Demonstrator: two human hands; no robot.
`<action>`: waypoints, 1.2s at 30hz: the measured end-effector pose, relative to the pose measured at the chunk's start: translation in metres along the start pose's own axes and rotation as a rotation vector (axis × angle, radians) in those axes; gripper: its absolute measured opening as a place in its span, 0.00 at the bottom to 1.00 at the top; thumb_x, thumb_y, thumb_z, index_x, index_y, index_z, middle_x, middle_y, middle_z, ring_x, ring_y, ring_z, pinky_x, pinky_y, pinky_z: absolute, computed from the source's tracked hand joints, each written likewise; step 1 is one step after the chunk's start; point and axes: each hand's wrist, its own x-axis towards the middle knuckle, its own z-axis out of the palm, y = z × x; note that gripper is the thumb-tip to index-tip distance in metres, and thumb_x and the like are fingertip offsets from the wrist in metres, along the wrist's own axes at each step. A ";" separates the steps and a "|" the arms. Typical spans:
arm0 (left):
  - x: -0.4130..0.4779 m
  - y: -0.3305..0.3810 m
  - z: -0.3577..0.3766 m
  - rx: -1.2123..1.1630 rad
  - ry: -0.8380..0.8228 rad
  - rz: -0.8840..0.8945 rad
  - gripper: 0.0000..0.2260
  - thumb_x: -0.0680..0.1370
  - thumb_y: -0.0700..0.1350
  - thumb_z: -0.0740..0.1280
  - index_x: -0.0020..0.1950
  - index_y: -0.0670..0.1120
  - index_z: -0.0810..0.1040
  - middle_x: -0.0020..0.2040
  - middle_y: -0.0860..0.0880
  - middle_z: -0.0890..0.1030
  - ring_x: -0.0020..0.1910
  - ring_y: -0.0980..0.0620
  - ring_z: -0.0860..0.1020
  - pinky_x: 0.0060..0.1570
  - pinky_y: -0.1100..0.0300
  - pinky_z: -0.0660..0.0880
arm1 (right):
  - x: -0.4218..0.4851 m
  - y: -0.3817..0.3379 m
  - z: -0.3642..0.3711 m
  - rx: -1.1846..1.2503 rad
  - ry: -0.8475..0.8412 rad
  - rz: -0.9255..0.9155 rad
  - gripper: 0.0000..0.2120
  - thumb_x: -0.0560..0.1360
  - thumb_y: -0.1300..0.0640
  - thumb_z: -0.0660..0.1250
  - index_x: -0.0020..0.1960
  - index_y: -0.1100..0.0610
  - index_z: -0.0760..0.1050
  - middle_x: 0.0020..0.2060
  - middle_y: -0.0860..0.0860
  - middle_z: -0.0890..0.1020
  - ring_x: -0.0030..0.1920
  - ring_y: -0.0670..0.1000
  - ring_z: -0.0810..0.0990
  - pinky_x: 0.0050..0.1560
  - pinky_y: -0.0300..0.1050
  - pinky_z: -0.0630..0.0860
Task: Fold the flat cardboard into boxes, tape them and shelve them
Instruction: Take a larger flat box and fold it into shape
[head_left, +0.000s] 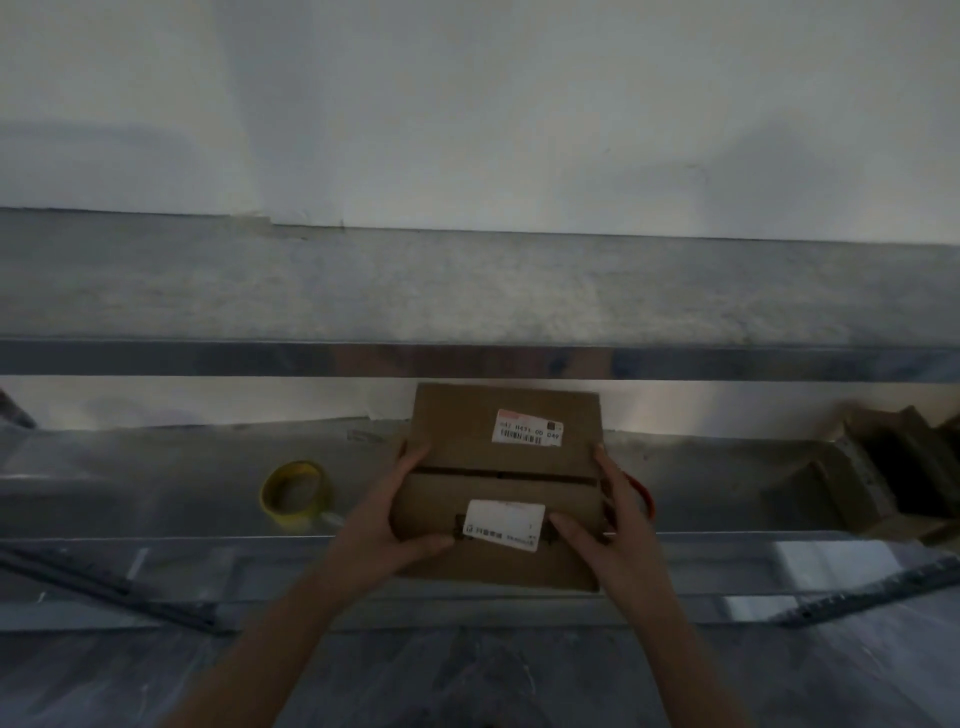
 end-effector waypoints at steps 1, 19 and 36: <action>0.003 0.011 -0.007 -0.028 -0.008 0.017 0.46 0.63 0.56 0.78 0.72 0.73 0.55 0.70 0.71 0.57 0.66 0.69 0.64 0.63 0.65 0.71 | 0.004 -0.010 -0.002 0.005 0.002 -0.015 0.44 0.67 0.44 0.75 0.76 0.38 0.56 0.61 0.24 0.70 0.63 0.35 0.74 0.60 0.38 0.77; 0.041 0.023 -0.024 -0.073 -0.096 0.048 0.47 0.67 0.34 0.77 0.76 0.57 0.56 0.75 0.54 0.56 0.71 0.53 0.64 0.67 0.51 0.71 | 0.081 -0.033 0.004 0.056 -0.005 0.183 0.38 0.70 0.48 0.76 0.74 0.37 0.60 0.56 0.37 0.75 0.53 0.40 0.76 0.56 0.45 0.77; 0.072 0.022 -0.041 0.045 0.038 0.206 0.35 0.68 0.40 0.78 0.66 0.66 0.68 0.61 0.62 0.70 0.60 0.65 0.71 0.57 0.69 0.73 | 0.095 -0.045 -0.007 0.097 0.065 0.130 0.18 0.72 0.53 0.73 0.60 0.43 0.75 0.53 0.40 0.81 0.53 0.42 0.80 0.48 0.38 0.76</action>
